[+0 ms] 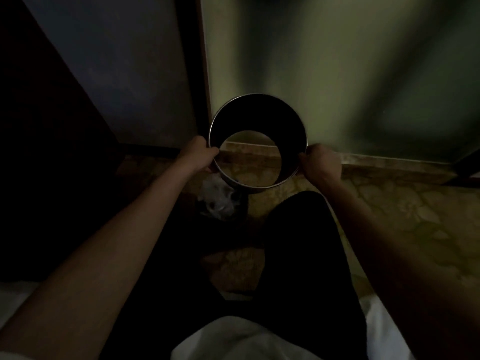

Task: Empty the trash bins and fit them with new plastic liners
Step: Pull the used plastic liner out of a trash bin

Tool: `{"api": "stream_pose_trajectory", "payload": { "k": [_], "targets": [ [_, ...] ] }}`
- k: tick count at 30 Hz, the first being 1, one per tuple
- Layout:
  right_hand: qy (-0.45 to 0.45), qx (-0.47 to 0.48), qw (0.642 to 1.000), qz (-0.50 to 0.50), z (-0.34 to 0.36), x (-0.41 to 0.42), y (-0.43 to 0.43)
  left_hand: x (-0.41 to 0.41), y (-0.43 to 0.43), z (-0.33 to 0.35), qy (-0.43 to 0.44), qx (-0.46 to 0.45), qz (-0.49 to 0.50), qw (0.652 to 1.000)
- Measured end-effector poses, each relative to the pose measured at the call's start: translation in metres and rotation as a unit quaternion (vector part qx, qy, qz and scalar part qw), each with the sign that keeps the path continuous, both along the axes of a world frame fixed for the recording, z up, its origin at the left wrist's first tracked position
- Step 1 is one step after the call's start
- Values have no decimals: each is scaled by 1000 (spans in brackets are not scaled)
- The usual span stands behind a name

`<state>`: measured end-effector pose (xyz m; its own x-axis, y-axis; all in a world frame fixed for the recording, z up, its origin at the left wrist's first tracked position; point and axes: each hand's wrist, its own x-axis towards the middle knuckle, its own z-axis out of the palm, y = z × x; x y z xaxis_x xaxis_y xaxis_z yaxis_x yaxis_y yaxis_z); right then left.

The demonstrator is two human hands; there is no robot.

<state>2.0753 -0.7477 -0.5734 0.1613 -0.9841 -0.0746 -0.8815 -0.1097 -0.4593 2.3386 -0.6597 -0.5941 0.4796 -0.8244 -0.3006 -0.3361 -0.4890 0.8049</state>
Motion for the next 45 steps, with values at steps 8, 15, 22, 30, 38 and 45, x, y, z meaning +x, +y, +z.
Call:
{"api": "stream_pose_trajectory", "payload": {
  "k": [8,15,22,30,38,45],
  "targets": [
    [-13,29,997,-71,-26,-71,-74,-70,-99,-26,8,11,-67,998],
    [6,113,983,-144,-128,-115,-134,-111,-189,-131,27,106,-122,987],
    [-5,214,958,-193,-227,-126,-179,-131,-241,-225,-61,190,-187,962],
    [-2,324,921,-218,-307,-110,-196,-134,-261,-298,-55,262,-201,942],
    [68,301,937,-161,-283,-99,-176,-128,-238,-269,-37,242,-219,944],
    [10,211,976,-47,-184,-41,-159,-58,-162,-203,-104,224,-170,954]
  ]
}}
